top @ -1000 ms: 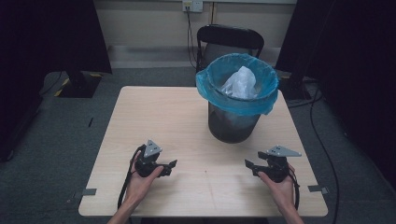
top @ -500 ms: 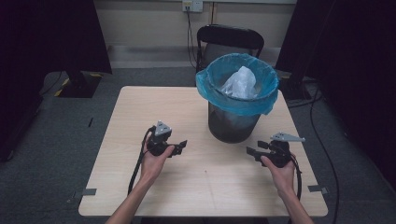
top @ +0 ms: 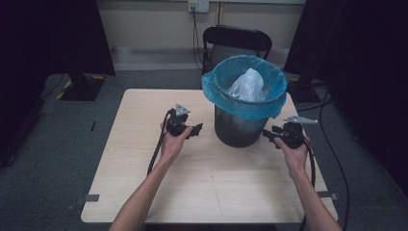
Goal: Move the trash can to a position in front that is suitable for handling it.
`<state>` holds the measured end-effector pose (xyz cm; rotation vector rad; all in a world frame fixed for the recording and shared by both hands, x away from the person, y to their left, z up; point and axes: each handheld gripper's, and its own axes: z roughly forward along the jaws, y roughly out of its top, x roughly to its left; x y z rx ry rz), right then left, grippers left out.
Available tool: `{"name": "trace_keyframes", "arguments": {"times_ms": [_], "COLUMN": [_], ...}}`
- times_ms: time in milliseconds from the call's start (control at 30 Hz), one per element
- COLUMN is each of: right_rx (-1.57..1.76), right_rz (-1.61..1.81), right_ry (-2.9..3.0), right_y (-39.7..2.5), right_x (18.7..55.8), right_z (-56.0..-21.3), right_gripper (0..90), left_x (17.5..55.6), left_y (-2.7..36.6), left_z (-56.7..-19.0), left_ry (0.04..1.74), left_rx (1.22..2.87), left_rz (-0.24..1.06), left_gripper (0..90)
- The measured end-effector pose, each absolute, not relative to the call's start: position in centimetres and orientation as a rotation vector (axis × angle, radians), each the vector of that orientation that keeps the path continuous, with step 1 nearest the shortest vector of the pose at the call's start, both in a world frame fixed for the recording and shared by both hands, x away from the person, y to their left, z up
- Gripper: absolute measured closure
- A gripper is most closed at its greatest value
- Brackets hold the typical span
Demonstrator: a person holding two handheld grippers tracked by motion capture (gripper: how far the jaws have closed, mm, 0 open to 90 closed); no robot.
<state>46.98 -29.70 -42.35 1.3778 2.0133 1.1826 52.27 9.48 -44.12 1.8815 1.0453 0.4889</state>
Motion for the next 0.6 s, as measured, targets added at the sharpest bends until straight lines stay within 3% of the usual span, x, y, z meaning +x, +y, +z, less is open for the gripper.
{"name": "trace_keyframes", "arguments": {"times_ms": [167, 467, 533, 600], "right_rx": [1.426, 1.525, 1.54, 1.526], "right_rz": [1.114, 1.047, 1.045, 1.057], "right_ry": [1.941, 1.803, 1.786, 1.795], "right_y": [-30.9, -31.5, -31.4, -31.3], "right_x": [49.4, 52.7, 53.2, 53.4], "right_z": [-42.4, -42.9, -42.8, -42.7], "right_gripper": [48.3, 28.3, 29.2, 37.6], "left_x": [55.0, 58.3, 58.5, 58.5], "left_y": [7.8, 5.6, 5.0, 4.8], "left_z": [-44.5, -43.5, -43.3, -43.3], "left_ry": [1.051, 1.078, 1.071, 1.06], "left_rx": [1.887, 1.824, 1.849, 1.856], "left_rz": [0.522, 0.529, 0.571, 0.567], "left_gripper": [23.7, 21.5, 23.1, 28.0]}}
